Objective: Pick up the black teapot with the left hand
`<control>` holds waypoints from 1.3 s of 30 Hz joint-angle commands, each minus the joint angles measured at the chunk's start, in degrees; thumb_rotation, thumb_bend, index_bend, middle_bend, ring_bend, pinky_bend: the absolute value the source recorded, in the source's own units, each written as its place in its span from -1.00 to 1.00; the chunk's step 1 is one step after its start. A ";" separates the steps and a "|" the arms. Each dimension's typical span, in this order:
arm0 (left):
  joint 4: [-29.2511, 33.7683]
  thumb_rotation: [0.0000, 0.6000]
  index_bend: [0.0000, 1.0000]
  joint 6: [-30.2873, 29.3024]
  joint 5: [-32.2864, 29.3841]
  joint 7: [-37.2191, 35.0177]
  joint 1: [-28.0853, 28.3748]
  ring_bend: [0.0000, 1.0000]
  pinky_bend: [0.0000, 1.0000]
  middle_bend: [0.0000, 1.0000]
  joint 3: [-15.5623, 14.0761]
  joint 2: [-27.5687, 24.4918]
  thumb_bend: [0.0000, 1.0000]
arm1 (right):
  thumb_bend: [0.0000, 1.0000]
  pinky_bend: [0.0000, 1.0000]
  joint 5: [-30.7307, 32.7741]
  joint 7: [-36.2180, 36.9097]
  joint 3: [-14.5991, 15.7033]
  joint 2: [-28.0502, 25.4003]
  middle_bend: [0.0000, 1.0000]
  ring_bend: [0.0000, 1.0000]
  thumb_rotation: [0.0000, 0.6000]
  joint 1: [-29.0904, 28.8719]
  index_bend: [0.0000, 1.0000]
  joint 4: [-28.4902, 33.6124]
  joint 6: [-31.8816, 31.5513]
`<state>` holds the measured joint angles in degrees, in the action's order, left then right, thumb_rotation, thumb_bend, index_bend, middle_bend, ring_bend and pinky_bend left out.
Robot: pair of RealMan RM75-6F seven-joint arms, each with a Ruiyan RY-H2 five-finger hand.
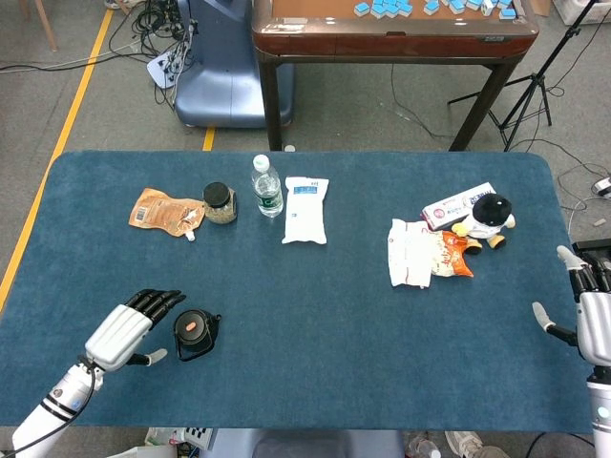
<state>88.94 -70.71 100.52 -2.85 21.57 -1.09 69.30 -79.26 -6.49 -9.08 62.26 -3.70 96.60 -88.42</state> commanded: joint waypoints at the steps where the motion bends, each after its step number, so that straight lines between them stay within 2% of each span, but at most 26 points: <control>1: 0.74 1.00 -0.86 0.67 0.07 0.46 0.75 -0.74 -0.76 -0.79 -0.08 0.60 -0.67 | -0.44 -0.62 0.23 0.11 0.05 0.07 -0.56 -0.78 1.00 0.02 -0.82 -0.16 0.22; 10: 3.64 1.00 -0.90 3.17 -0.02 3.42 2.72 -0.75 -0.76 -0.79 -0.81 1.52 -0.67 | -0.44 -0.62 0.76 0.87 0.35 0.24 -0.56 -0.78 1.00 0.38 -0.82 -0.78 0.59; 21: 3.89 1.00 -0.90 4.81 -0.12 6.27 4.36 -0.75 -0.76 -0.79 -1.39 4.31 -0.67 | -0.44 -0.62 0.94 2.43 0.77 0.04 -0.56 -0.78 1.00 0.99 -0.82 -1.15 0.80; 39: 1.54 1.00 -0.90 7.63 -6.50 11.89 5.56 -0.75 -0.76 -0.79 -0.17 5.39 -0.67 | -0.44 -0.62 1.15 4.69 0.93 0.37 -0.56 -0.78 1.00 1.48 -0.82 -2.74 1.23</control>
<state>90.63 -63.07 94.59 8.54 27.21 -1.53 74.90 -78.13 -1.82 -8.15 62.62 -2.21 93.88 -87.21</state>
